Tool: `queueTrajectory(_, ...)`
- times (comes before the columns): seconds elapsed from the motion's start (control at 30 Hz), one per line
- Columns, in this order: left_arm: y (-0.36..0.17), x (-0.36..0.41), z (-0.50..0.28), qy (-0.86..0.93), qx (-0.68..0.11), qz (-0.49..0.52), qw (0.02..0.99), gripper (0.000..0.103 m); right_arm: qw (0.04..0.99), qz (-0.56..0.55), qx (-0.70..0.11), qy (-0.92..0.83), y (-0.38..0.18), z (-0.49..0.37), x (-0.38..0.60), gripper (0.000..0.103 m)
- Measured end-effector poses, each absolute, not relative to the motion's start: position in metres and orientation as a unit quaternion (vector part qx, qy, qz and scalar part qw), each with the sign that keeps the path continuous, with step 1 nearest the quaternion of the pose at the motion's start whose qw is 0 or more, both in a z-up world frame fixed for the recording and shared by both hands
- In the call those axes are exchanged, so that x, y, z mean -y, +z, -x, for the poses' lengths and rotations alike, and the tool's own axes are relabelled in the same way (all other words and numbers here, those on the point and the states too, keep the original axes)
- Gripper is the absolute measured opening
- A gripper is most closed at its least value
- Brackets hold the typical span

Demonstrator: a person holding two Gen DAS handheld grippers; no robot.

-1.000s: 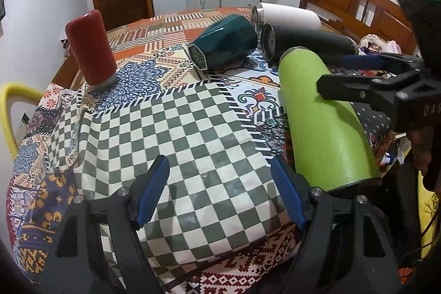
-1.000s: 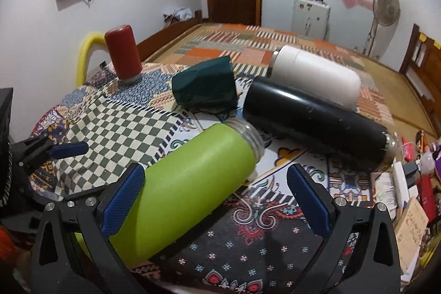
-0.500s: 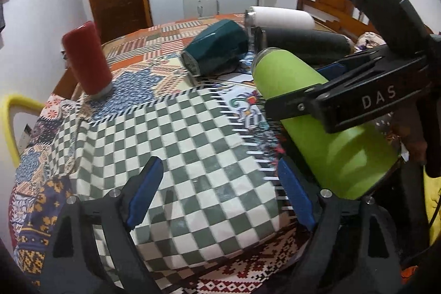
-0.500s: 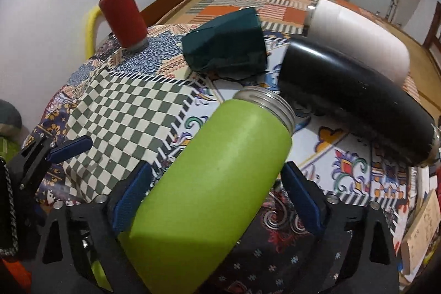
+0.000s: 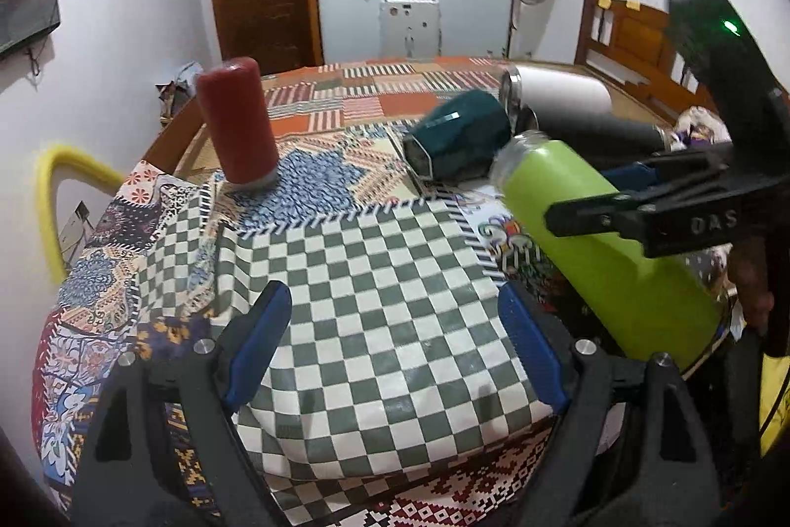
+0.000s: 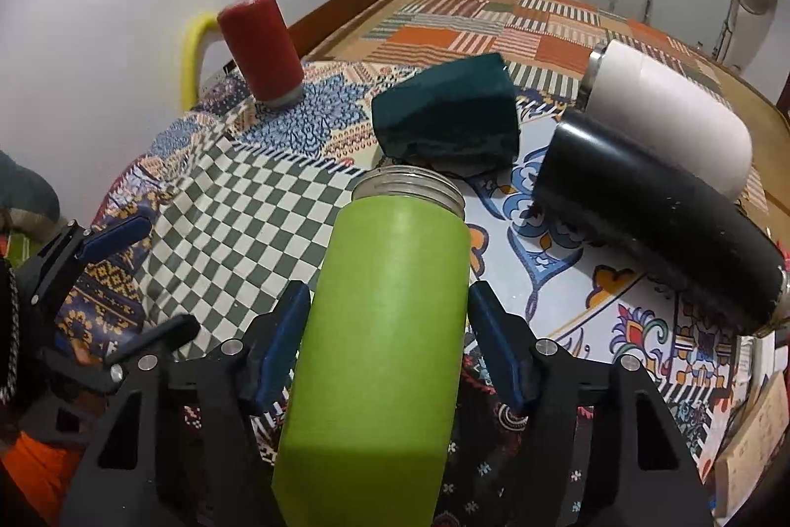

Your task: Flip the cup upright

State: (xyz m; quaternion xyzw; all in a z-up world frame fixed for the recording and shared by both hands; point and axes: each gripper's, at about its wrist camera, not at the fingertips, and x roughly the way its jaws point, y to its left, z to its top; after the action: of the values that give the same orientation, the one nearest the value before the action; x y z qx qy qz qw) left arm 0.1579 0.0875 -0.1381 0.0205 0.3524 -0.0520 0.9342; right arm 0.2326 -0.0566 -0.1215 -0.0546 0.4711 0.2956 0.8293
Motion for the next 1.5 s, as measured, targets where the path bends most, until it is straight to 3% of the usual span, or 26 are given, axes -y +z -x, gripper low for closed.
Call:
queueTrajectory(0.57,-0.097,-0.078,-0.147,-0.022,-0.275,-0.035,0.961,0.089,0.894,0.052,-0.326,0.302,-0.059,-0.185,0.072,0.060)
queueTrajectory(1.23,-0.086,-0.077,-0.138,-0.017,-0.218,-0.015,0.976,0.099,0.909,0.041,-0.291,0.295,-0.059,-0.190,0.071,0.056)
queueTrajectory(1.3,-0.087,-0.077,-0.138,-0.018,-0.219,-0.011,0.975,0.099,0.910,0.043,-0.288,0.296,-0.058,-0.187,0.071,0.050)
queueTrajectory(1.33,-0.087,-0.077,-0.139,-0.020,-0.220,-0.008,0.975,0.100,0.911,0.043,-0.278,0.300,-0.055,-0.185,0.072,0.043)
queueTrajectory(1.37,-0.088,-0.077,-0.141,-0.025,-0.220,-0.005,0.975,0.103,0.912,0.045,-0.274,0.303,-0.052,-0.184,0.072,0.024)
queueTrajectory(1.4,-0.089,-0.077,-0.145,-0.038,-0.222,-0.002,0.974,0.103,0.910,0.049,-0.274,0.308,-0.050,-0.183,0.071,0.012)
queueTrajectory(1.5,-0.102,-0.073,-0.177,-0.063,-0.249,-0.005,0.966,0.103,0.895,0.046,-0.290,0.336,-0.054,-0.187,0.067,0.009)
